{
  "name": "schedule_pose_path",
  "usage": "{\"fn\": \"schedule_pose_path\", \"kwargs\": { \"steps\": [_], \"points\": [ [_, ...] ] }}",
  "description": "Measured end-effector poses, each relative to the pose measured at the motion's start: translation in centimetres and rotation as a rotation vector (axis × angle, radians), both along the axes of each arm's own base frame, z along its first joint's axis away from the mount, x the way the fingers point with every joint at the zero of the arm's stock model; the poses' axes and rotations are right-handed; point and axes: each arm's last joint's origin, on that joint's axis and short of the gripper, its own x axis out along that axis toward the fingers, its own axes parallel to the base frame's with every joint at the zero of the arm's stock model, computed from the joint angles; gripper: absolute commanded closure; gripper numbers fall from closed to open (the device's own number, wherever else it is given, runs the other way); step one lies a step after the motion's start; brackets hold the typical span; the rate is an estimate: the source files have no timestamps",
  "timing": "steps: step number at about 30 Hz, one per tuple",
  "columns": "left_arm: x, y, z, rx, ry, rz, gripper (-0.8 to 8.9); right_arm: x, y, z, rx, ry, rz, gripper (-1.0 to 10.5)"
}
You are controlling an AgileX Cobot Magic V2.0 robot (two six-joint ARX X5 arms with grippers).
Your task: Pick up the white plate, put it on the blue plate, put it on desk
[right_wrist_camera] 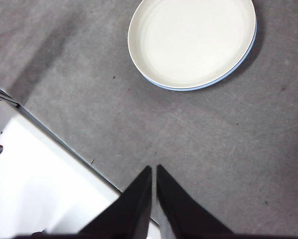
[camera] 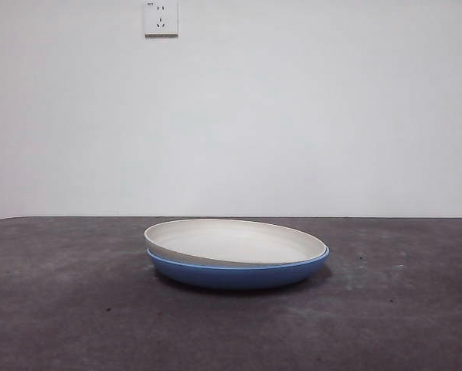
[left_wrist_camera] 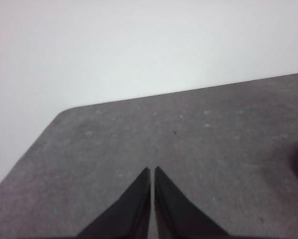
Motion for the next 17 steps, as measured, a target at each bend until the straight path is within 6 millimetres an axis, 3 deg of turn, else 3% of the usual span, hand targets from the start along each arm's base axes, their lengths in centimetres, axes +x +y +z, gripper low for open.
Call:
{"fn": "schedule_pose_path", "kwargs": {
  "steps": [6, 17],
  "points": [
    [0.4, 0.0, -1.9, -0.009, 0.063, 0.000, 8.00, 0.0, 0.0, 0.0, 0.000, 0.000, 0.000, 9.4],
    [0.3, 0.0, -2.6, -0.058, 0.137, 0.007, 8.01, 0.0, 0.0, 0.0, 0.000, 0.000, 0.000, 9.4]
  ]
}}
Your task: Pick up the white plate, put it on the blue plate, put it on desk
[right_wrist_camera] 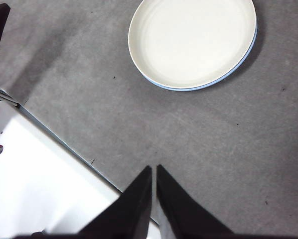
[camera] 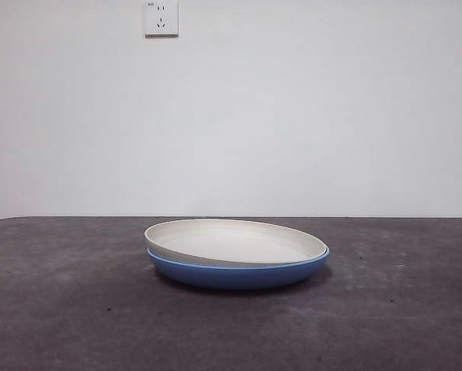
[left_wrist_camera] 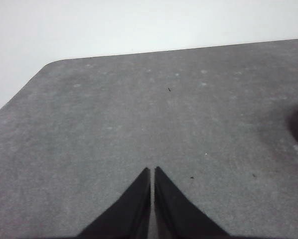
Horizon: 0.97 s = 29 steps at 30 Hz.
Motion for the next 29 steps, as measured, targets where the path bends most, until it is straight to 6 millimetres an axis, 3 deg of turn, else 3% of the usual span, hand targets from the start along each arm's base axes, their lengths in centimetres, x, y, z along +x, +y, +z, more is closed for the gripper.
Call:
{"fn": "schedule_pose_path", "kwargs": {
  "steps": [29],
  "points": [
    [0.00, 0.00, 0.00, -0.004, 0.000, 0.001, 8.01, 0.03, 0.01, 0.03, -0.005, -0.014, 0.009, 9.4]
  ]
}}
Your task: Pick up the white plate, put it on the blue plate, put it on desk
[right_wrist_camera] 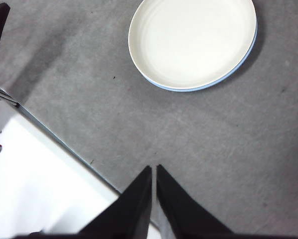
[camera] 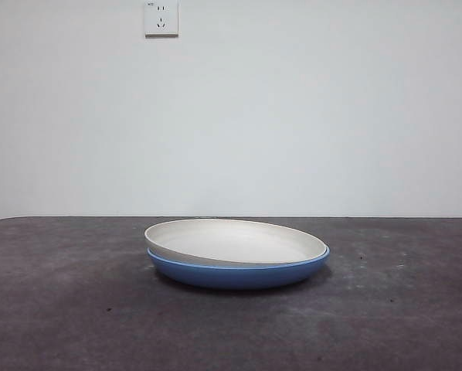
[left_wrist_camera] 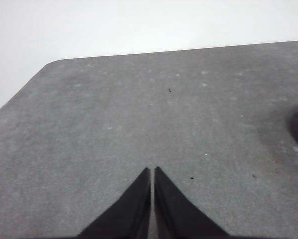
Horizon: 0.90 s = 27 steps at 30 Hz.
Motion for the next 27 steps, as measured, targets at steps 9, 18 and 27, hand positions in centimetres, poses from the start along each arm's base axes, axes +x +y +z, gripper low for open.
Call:
{"fn": "schedule_pose_path", "kwargs": {
  "steps": [9, 18, 27],
  "points": [
    [0.0, 0.0, 0.0, 0.000, 0.000, 0.001, 8.00, 0.2, -2.6, 1.5, 0.050, -0.416, -0.208, 9.4],
    [0.0, 0.0, 0.0, 0.000, 0.000, 0.000, 8.01, -0.1, -5.4, -3.5, 0.050, -0.762, -0.458, 9.4],
    [0.0, 0.0, 0.0, 0.000, 0.000, 0.000, 8.01, -0.1, -6.4, -10.8, 0.006, -0.896, -0.627, 9.4]
  ]
}}
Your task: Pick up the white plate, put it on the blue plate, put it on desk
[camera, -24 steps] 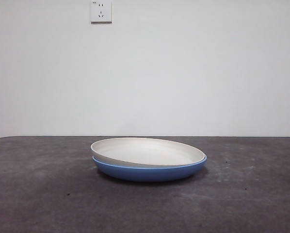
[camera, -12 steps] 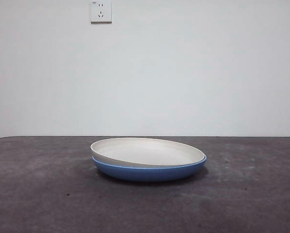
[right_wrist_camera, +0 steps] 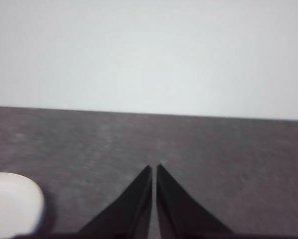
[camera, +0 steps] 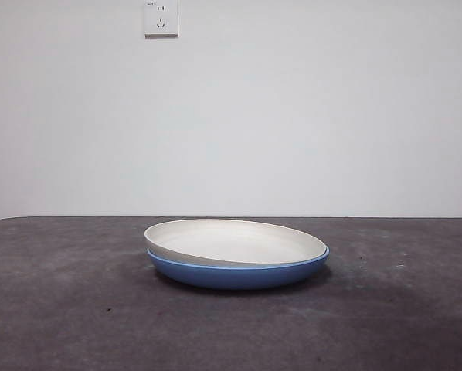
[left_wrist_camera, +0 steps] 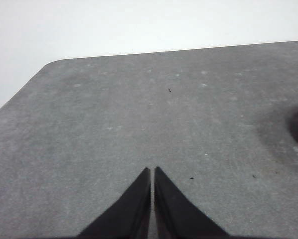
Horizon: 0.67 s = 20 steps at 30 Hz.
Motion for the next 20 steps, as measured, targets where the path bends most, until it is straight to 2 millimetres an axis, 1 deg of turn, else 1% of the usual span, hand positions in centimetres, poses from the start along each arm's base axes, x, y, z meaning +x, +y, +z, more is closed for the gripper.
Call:
{"fn": "schedule_pose_path", "kwargs": {
  "steps": [4, 8, 13, 20],
  "points": [
    [0.0, 0.0, 0.0, 0.000, 0.000, 0.000, 8.00, 0.0, -0.2, -2.7, 0.001, 0.016, -0.068, 9.4],
    [0.0, 0.0, 0.0, 0.000, 0.000, 0.000, 8.00, -0.1, -0.2, -4.6, 0.000, 0.031, -0.077, 9.4],
    [0.0, 0.0, 0.0, 0.000, 0.000, 0.000, 8.00, -0.1, -0.2, -5.9, 0.000, 0.048, -0.077, 9.4],
    [0.0, 0.0, 0.0, 0.000, 0.000, 0.000, 8.01, -0.3, -0.2, -6.6, -0.002, 0.108, -0.077, 9.4]
  ]
}}
